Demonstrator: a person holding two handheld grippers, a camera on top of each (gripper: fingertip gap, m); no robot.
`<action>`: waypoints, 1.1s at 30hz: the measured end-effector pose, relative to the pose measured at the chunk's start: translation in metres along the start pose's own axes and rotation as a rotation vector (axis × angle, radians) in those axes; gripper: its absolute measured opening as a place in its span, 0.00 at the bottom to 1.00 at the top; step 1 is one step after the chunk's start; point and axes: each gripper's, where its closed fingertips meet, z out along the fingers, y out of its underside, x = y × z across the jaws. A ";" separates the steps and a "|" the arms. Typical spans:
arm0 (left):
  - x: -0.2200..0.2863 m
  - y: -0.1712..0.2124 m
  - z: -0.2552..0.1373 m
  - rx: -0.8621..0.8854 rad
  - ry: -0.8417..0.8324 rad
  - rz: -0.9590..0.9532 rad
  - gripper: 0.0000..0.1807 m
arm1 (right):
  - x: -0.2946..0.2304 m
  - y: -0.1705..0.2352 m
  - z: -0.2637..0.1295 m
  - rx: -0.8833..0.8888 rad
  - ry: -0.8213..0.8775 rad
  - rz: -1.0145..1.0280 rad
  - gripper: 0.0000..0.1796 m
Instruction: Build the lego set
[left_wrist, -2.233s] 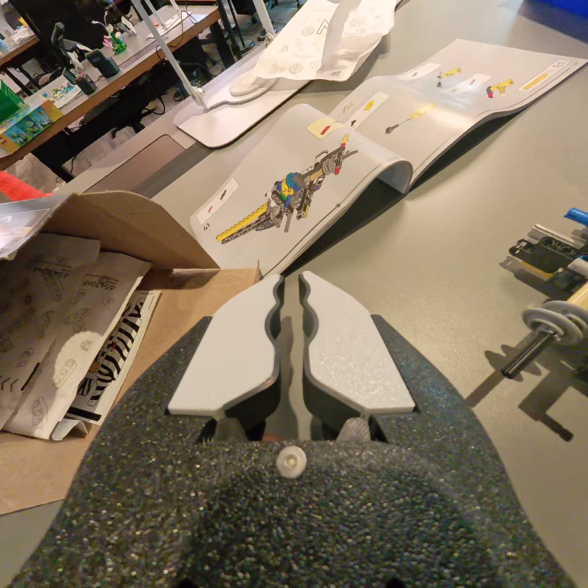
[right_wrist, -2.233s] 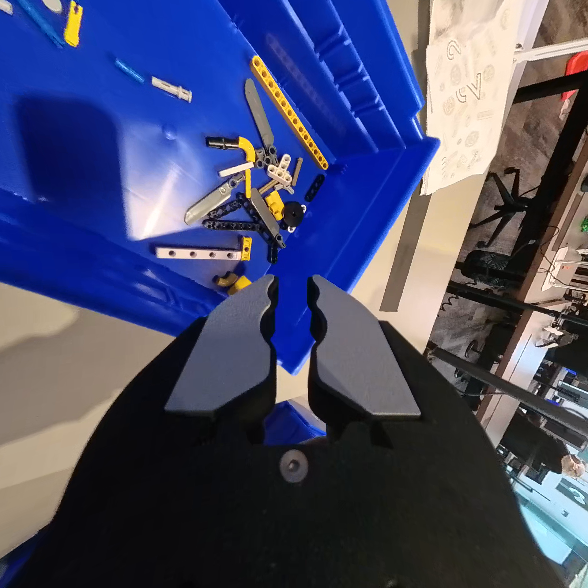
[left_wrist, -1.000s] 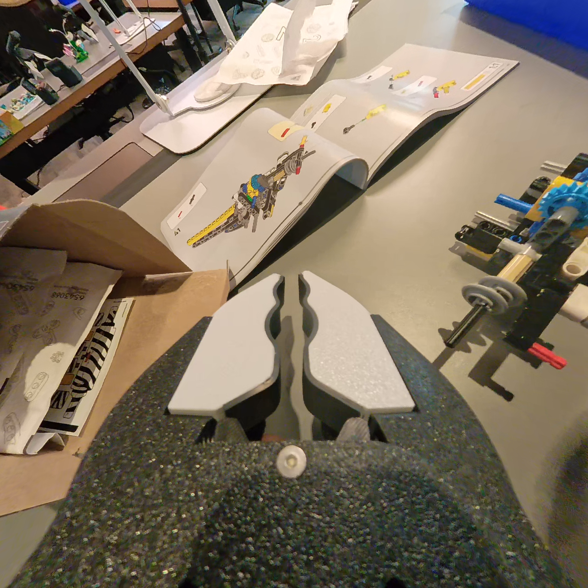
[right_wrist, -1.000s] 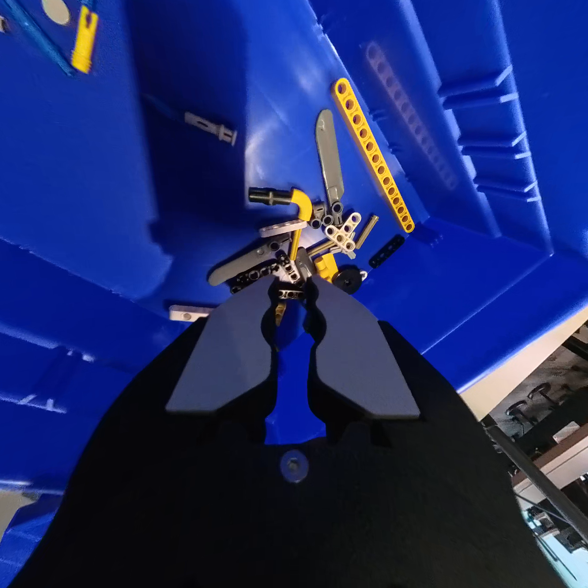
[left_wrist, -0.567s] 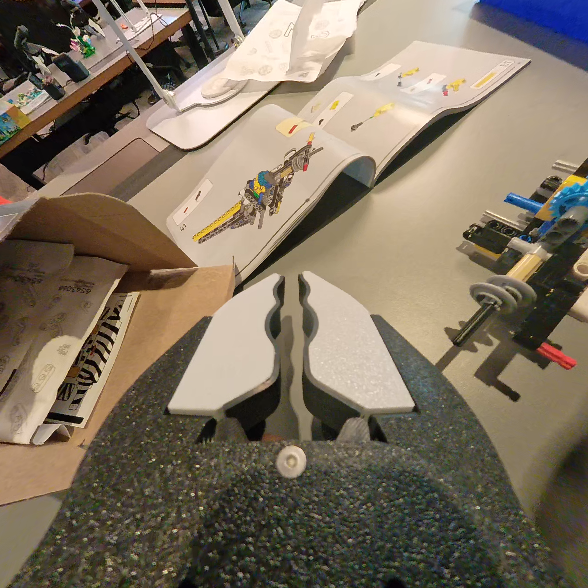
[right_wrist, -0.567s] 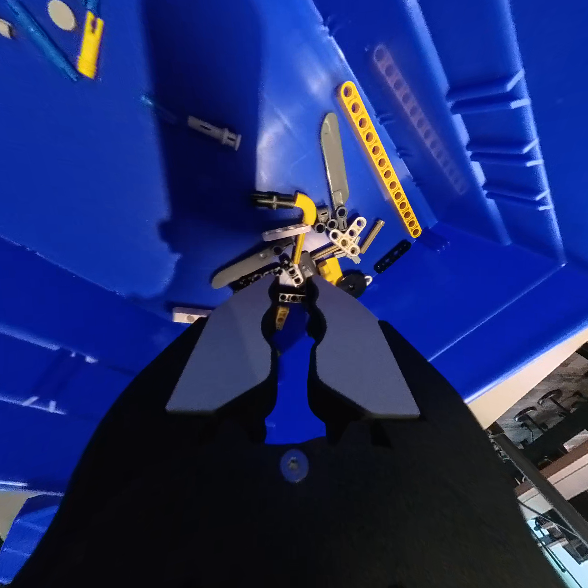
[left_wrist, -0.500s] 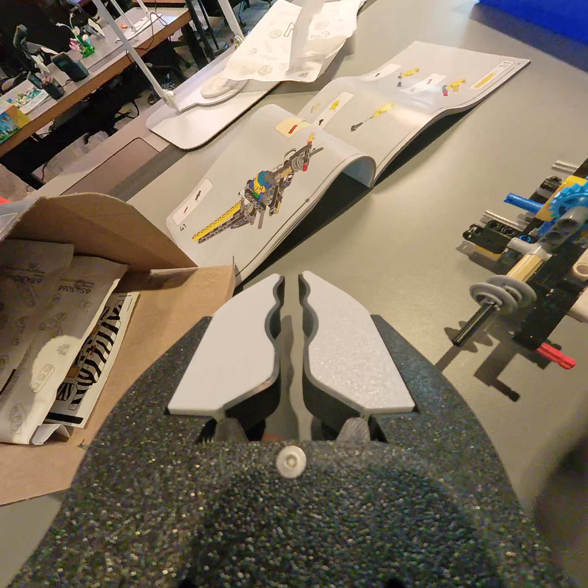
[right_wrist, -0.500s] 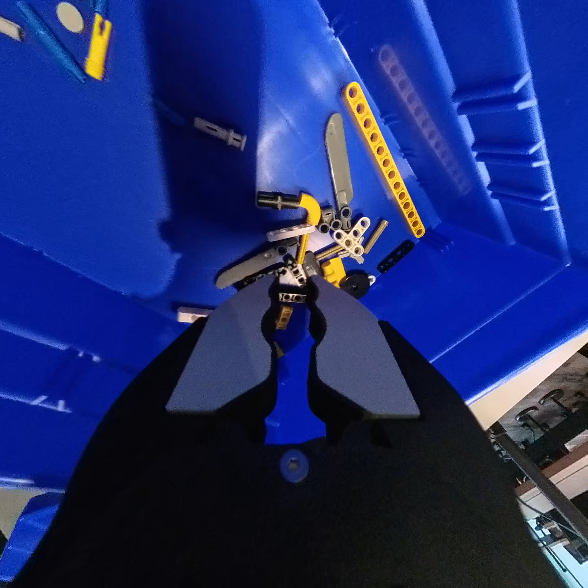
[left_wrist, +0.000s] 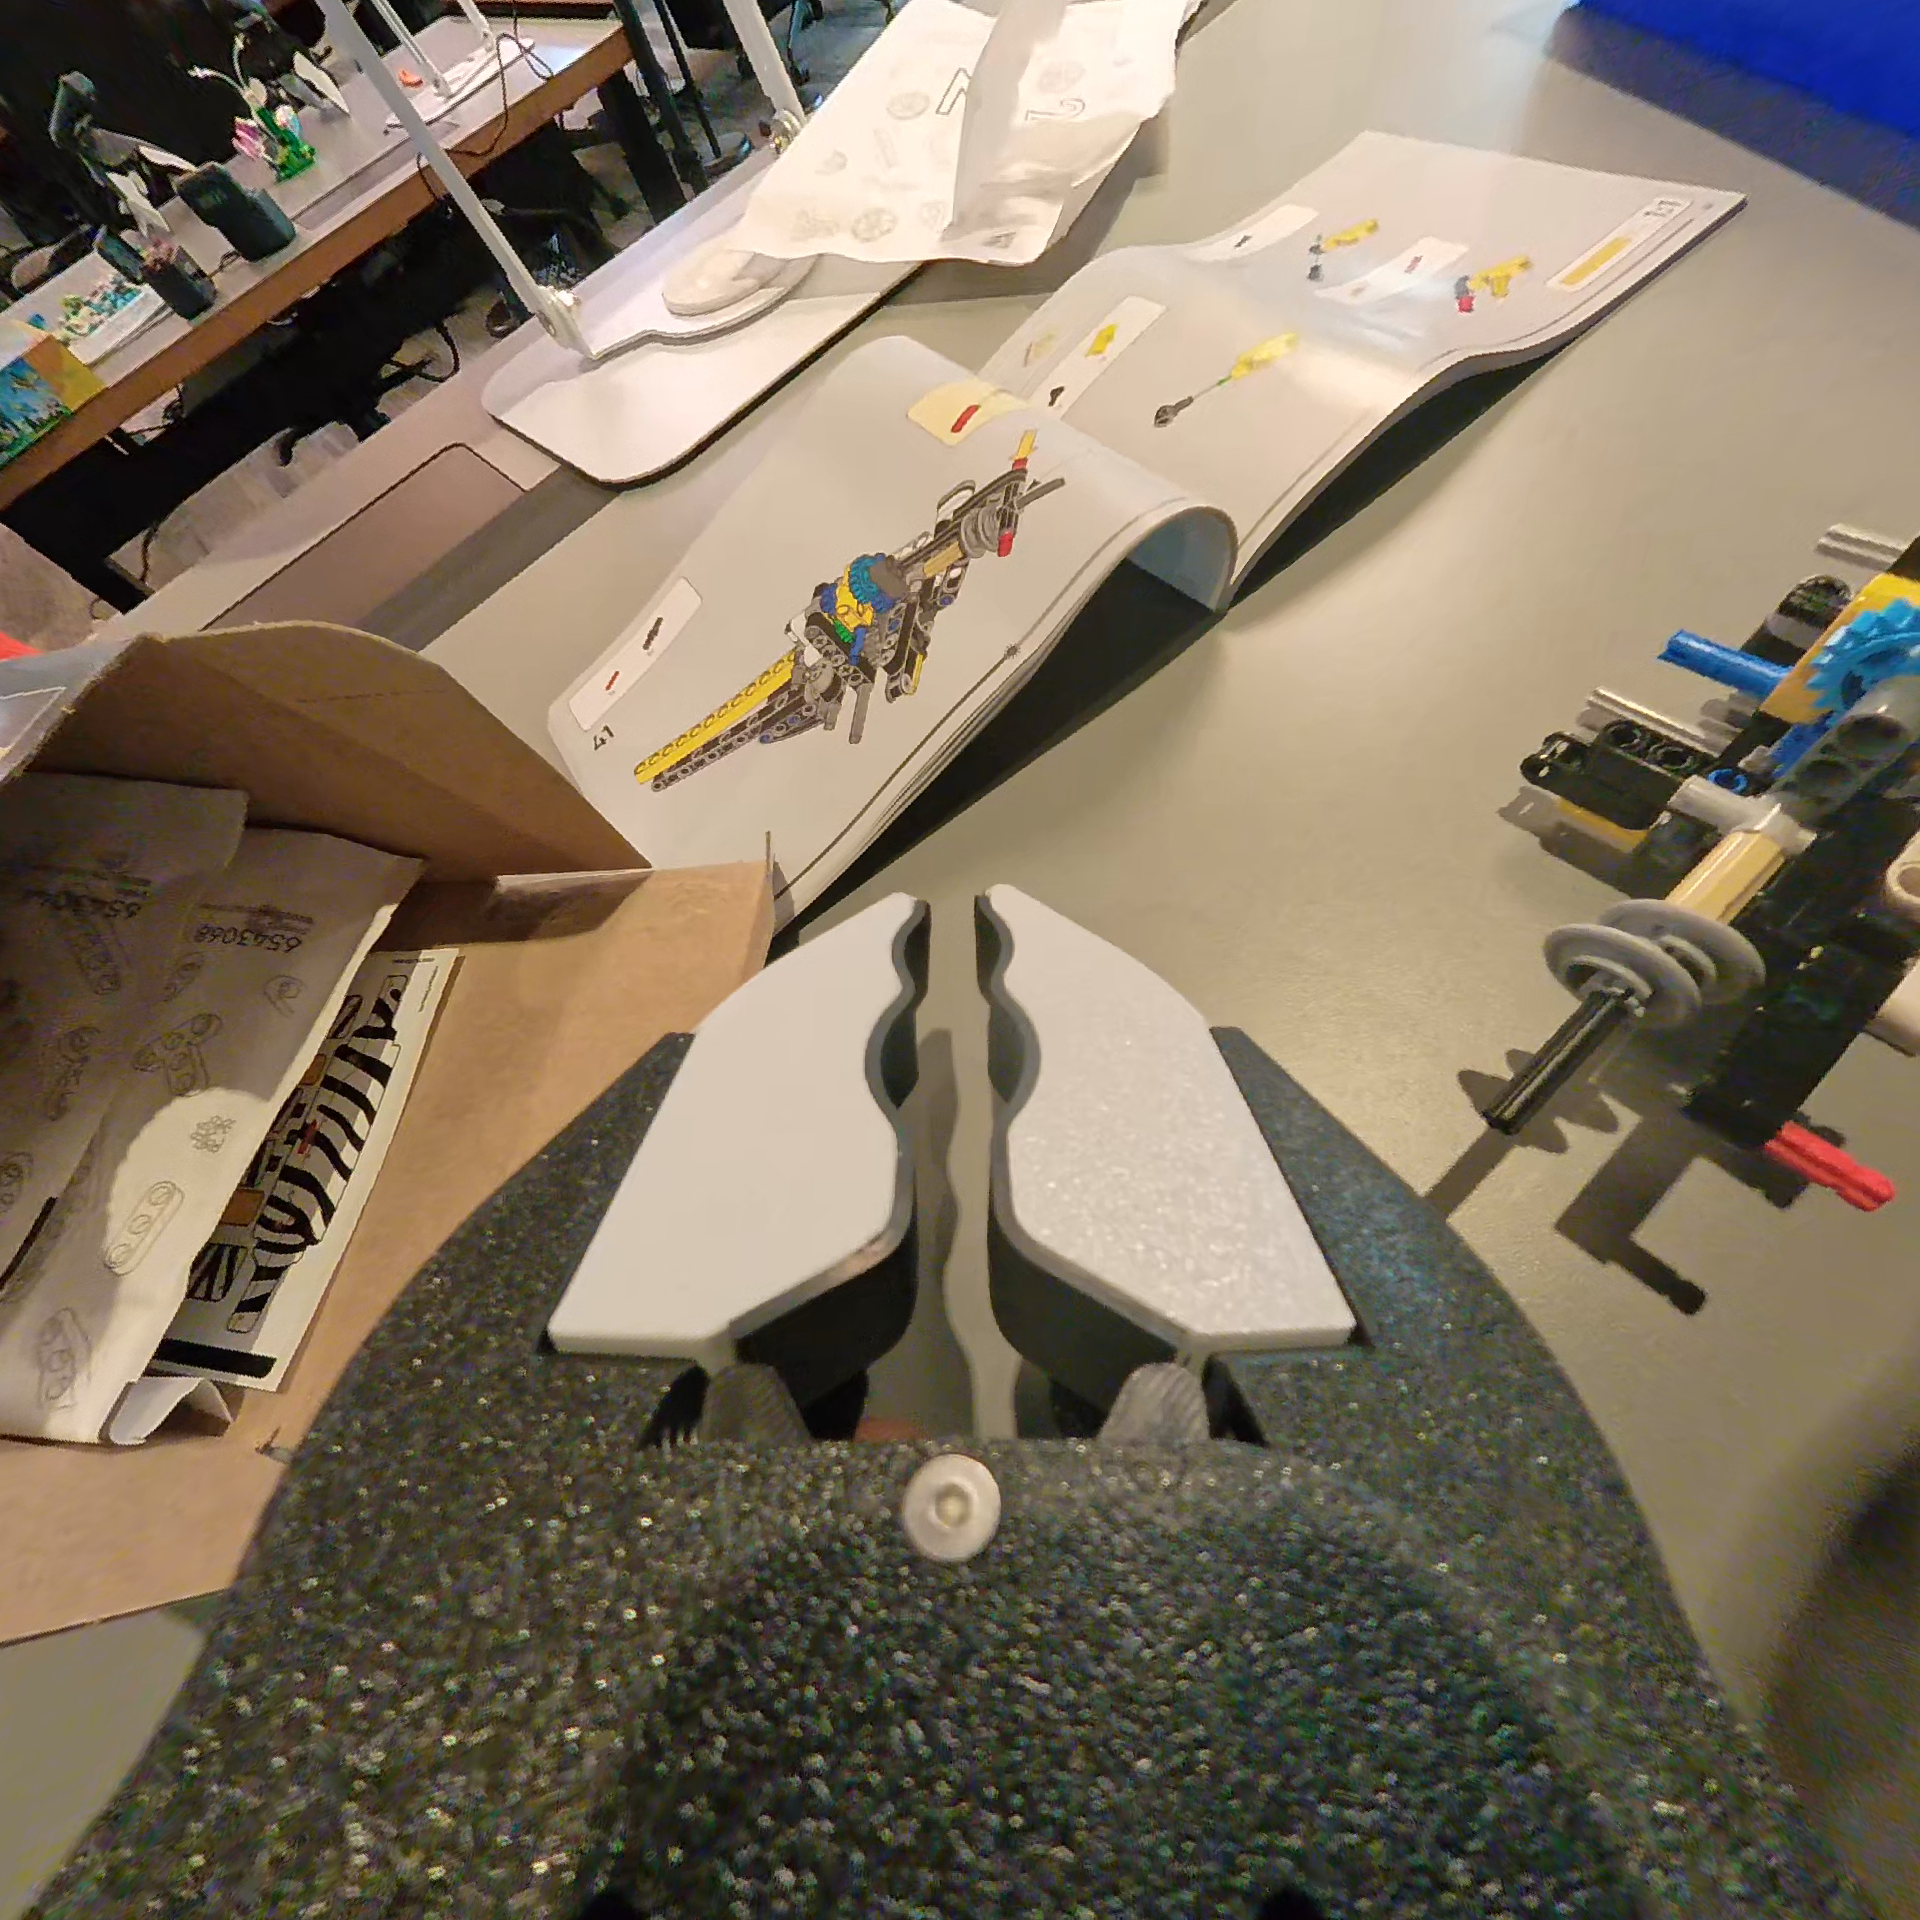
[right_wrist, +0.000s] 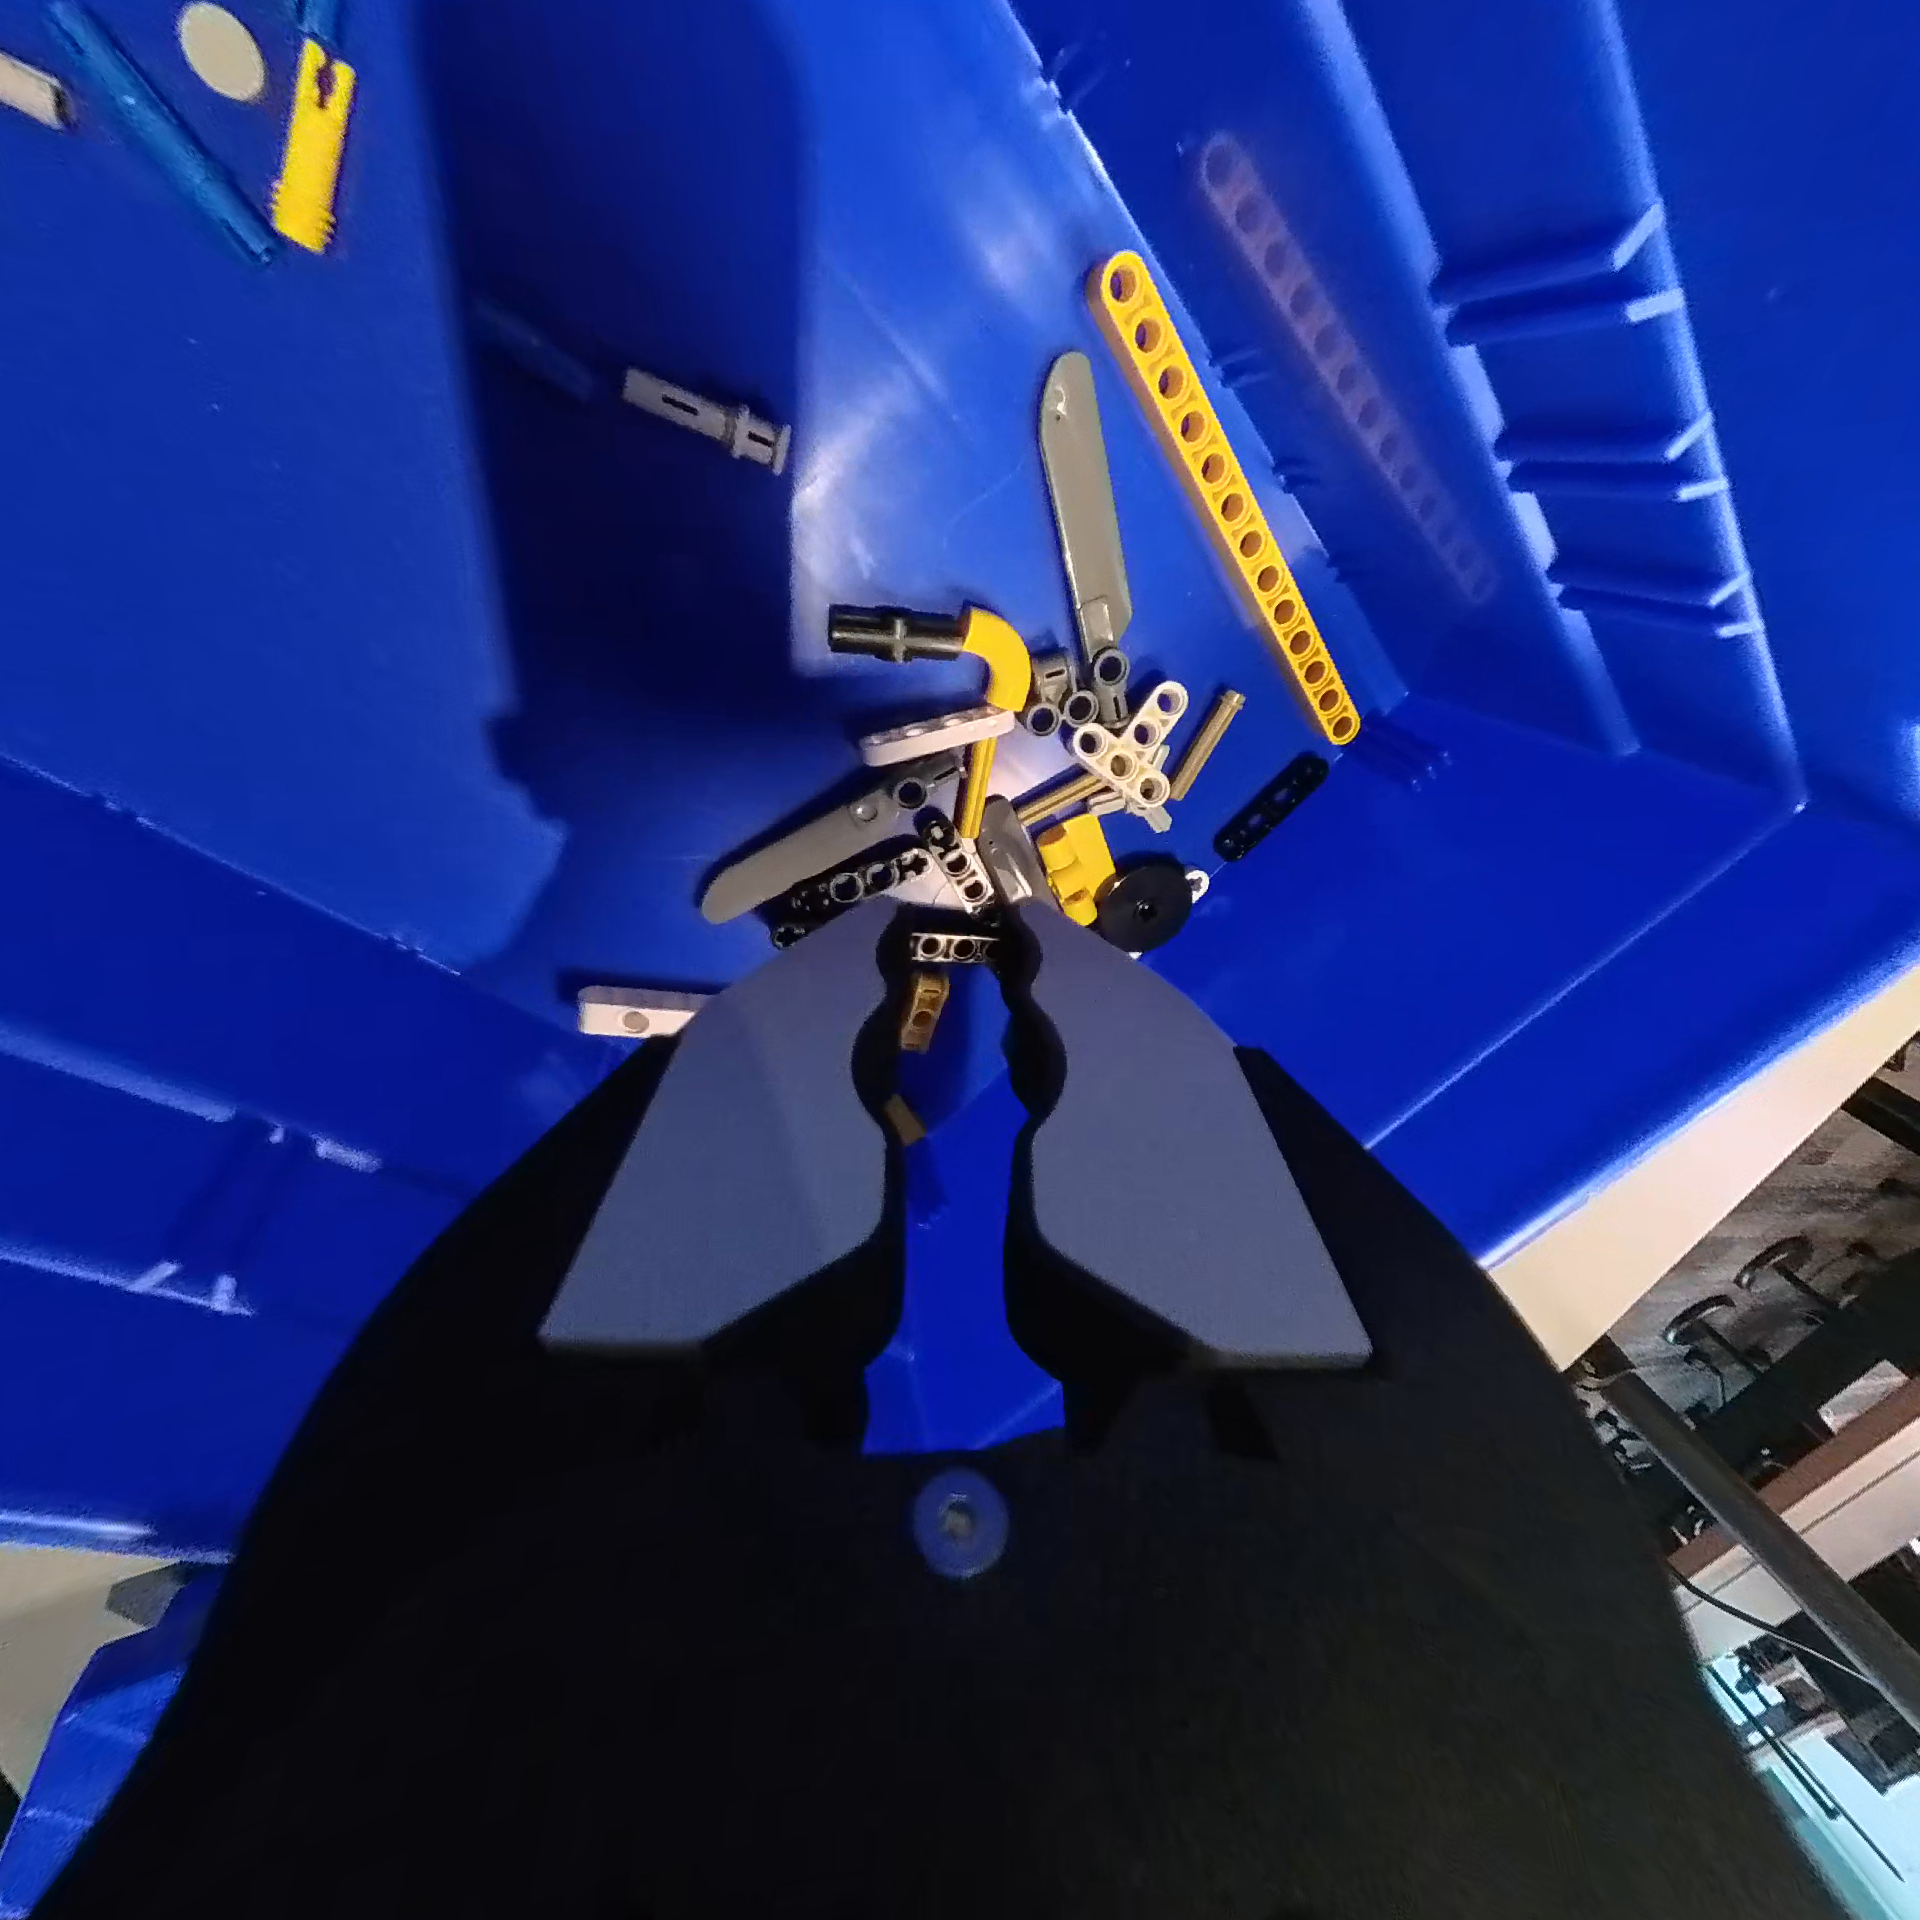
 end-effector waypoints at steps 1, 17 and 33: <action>0.000 0.000 0.000 0.000 -0.001 0.000 0.04 | 0.000 0.000 0.000 -0.001 0.001 0.000 0.09; -0.006 0.000 0.000 0.004 -0.018 -0.026 0.04 | 0.023 -0.009 -0.046 0.325 0.220 0.301 0.12; -0.017 0.005 0.003 -0.029 -0.066 -0.073 0.05 | -0.008 0.018 -0.075 0.462 0.305 0.441 0.14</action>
